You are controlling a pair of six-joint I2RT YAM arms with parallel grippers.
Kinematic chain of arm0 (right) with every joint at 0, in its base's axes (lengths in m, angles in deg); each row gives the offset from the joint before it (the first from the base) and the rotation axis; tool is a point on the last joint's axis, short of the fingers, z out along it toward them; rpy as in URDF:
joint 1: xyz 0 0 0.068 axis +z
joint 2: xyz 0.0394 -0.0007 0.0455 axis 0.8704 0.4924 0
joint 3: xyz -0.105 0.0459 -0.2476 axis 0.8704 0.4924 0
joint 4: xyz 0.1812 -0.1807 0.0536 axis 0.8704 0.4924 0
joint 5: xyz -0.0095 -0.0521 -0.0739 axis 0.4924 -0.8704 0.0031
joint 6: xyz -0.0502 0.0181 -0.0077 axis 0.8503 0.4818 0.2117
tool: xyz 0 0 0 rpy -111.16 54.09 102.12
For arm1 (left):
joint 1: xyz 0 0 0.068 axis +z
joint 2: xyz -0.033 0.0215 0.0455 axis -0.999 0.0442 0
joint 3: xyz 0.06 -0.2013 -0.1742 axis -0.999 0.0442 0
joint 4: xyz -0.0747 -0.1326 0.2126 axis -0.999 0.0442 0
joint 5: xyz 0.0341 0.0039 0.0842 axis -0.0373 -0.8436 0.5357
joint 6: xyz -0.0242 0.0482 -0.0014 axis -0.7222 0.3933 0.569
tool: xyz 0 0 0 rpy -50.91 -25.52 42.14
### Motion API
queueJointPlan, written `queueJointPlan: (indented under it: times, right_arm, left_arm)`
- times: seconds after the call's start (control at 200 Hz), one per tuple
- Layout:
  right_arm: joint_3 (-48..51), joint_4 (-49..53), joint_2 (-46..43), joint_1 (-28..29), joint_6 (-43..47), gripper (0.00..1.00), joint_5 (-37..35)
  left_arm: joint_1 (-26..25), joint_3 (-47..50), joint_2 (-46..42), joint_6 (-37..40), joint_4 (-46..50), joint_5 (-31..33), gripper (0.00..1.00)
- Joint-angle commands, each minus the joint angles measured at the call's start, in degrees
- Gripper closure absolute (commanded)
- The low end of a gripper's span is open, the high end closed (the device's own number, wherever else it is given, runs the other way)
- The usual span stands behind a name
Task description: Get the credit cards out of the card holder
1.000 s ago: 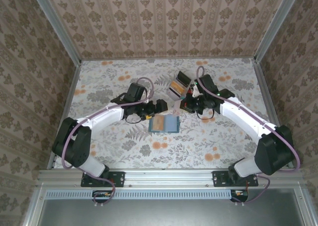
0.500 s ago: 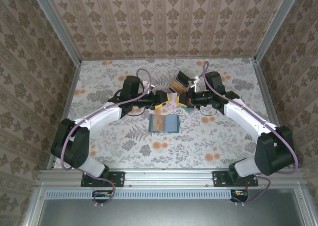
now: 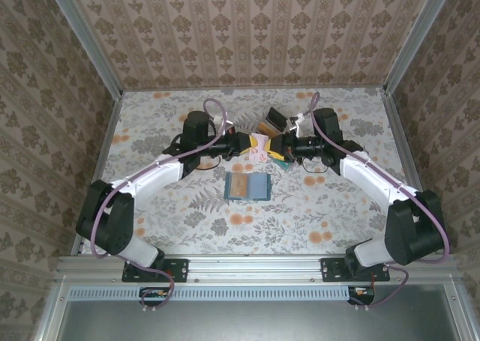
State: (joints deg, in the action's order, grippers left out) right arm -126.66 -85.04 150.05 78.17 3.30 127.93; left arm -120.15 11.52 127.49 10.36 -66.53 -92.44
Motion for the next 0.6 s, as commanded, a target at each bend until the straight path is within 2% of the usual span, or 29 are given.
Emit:
queueJointPlan:
  times: [0.0, 0.125, 0.285, 0.42, 0.595]
  right_arm:
    - [3.8, -8.5, -4.6, 0.3, -7.0, 0.53, -0.8]
    - [7.6, -18.5, -5.8, 1.1, -15.1, 0.49, -2.5]
    - [8.9, -23.7, -5.8, 2.1, -19.9, 0.5, -5.1]
    - [9.3, -30.8, -4.9, 2.4, -24.3, 0.53, -6.4]
    - [8.9, -32.0, -4.0, 2.8, -26.1, 0.63, -8.5]
  left_arm:
    - [-0.5, 0.2, -4.2, -3.6, -2.0, 5.9, 1.0]
    - [-0.8, 1.0, -5.4, -6.0, -2.7, 10.8, 1.0]
    - [-1.0, 1.6, -5.3, -9.8, -6.1, 12.1, 1.0]
    - [-1.1, 2.0, -4.5, -12.3, -8.6, 11.8, 1.0]
    - [-1.2, 2.2, -4.4, -14.1, -9.3, 12.2, 1.0]
